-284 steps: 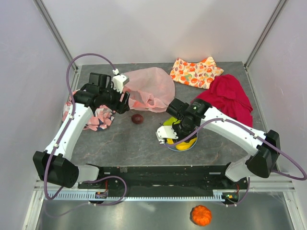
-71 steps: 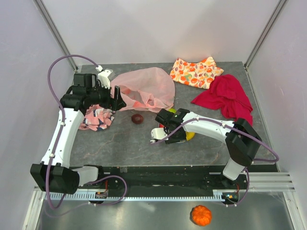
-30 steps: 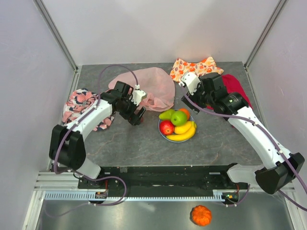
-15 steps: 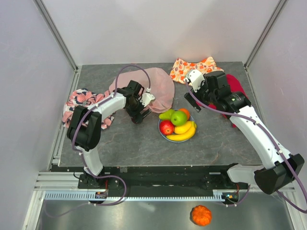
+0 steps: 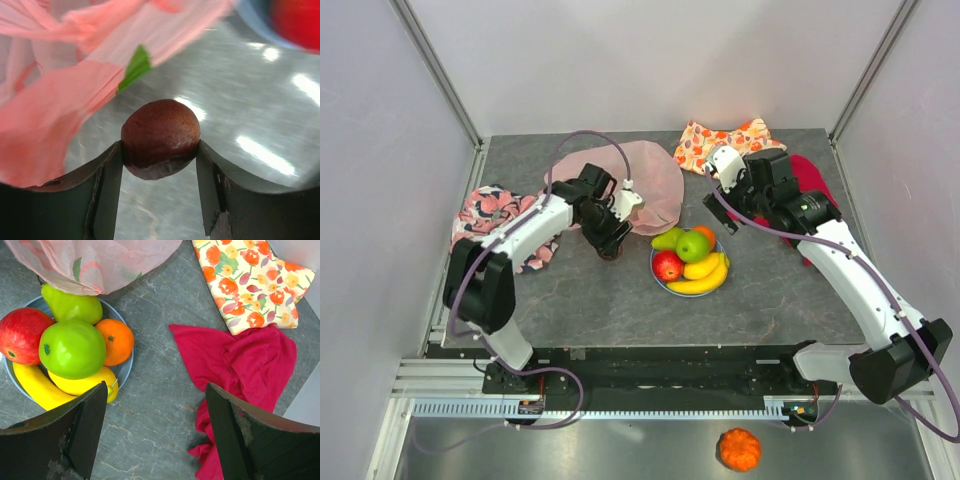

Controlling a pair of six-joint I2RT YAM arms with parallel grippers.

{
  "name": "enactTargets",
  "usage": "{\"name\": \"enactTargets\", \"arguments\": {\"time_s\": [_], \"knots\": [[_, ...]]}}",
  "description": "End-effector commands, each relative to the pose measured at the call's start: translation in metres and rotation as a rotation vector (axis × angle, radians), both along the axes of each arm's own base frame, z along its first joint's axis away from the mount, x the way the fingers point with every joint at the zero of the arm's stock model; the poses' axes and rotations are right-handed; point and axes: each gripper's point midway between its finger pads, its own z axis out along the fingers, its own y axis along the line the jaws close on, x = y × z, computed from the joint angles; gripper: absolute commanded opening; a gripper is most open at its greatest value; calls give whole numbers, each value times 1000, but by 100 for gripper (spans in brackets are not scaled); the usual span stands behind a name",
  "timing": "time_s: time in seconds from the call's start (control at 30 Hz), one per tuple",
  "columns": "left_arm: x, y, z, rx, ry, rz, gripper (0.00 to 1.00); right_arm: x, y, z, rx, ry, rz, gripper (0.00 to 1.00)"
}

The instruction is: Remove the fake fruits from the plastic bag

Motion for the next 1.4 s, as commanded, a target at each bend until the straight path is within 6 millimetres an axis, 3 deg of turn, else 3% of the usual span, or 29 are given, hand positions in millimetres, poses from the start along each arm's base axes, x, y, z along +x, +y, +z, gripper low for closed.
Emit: {"name": "enactTargets", "arguments": {"time_s": [0.0, 0.03, 0.1, 0.2, 0.33, 0.37, 0.57, 0.6, 0.7, 0.9, 1.07, 1.2, 1.37], "knots": [[-50, -46, 88, -299, 85, -20, 45, 5, -6, 5, 31, -34, -47, 87], [-60, -53, 105, -345, 79, -42, 45, 5, -8, 6, 34, -37, -54, 87], [-76, -67, 118, -412, 114, -85, 46, 7, -16, 3, 22, -36, -85, 86], [-93, -86, 119, -418, 134, -167, 47, 9, -23, 1, 17, -34, -111, 87], [-108, -131, 127, -403, 69, -305, 46, 12, -31, 1, 14, -41, -144, 87], [-102, -137, 118, -355, 43, -287, 46, 12, -32, 0, 15, -36, -148, 87], [-106, -184, 111, -320, -2, -186, 44, 11, -38, 7, 37, -48, -172, 87], [-115, -192, 105, -304, -7, -198, 46, 11, -39, 7, 38, -47, -174, 87], [-115, -206, 84, -254, -33, -159, 46, 10, -37, 6, 45, -44, -167, 87], [-95, -221, 73, -254, -142, -131, 40, 6, -38, 9, 52, -47, -168, 88], [-82, -216, 55, -194, -178, -77, 30, -2, -39, 7, 61, -35, -165, 88], [-81, -220, 50, -191, -174, -77, 25, -5, -41, 0, 63, -20, -169, 88], [-79, -223, 43, -181, -166, -70, 25, -4, -41, -3, 58, -13, -170, 88]]}}
